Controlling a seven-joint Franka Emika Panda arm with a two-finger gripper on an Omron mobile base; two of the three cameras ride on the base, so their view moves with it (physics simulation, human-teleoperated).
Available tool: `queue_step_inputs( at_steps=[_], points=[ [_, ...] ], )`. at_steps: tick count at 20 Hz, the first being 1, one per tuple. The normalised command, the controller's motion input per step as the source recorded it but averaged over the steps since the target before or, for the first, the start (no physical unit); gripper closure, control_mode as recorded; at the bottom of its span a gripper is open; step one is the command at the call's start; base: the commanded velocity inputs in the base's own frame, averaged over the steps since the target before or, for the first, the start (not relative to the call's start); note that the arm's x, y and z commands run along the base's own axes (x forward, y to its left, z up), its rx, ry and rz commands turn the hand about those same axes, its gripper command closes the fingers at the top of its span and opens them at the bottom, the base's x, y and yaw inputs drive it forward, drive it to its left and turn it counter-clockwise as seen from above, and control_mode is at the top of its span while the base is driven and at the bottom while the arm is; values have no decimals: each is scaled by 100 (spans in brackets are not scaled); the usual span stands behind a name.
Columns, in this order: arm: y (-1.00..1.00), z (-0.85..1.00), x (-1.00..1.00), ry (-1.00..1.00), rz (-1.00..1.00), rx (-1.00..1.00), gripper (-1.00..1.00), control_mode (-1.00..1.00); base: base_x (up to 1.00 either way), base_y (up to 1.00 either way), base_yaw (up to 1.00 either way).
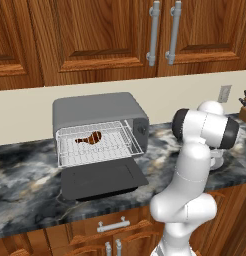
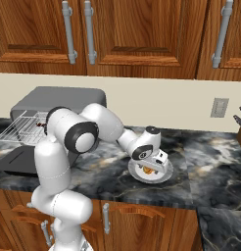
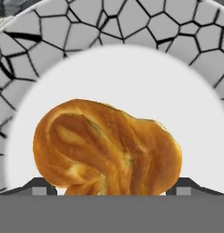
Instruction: Open the toaster oven door. Place the bread on the top rack in the toaster oven and place the chicken drumstick on the bottom rack.
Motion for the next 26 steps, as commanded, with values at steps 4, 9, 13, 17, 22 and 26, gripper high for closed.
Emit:
queue_step_inputs(
  at_steps=[4,9,13,17,22,26],
  points=[
    [0,0,0,0,2,0,100,-100,0,0,0],
    [0,6,0,0,3,0,100,-100,0,0,0],
    [0,18,0,0,1,0,100,-100,0,0,0],
    [2,23,-3,0,0,0,100,-100,0,0,0],
    [9,28,-13,0,0,0,100,-100,0,0,0],
    [21,26,-26,0,2,0,100,-100,0,0,0]
  ],
)
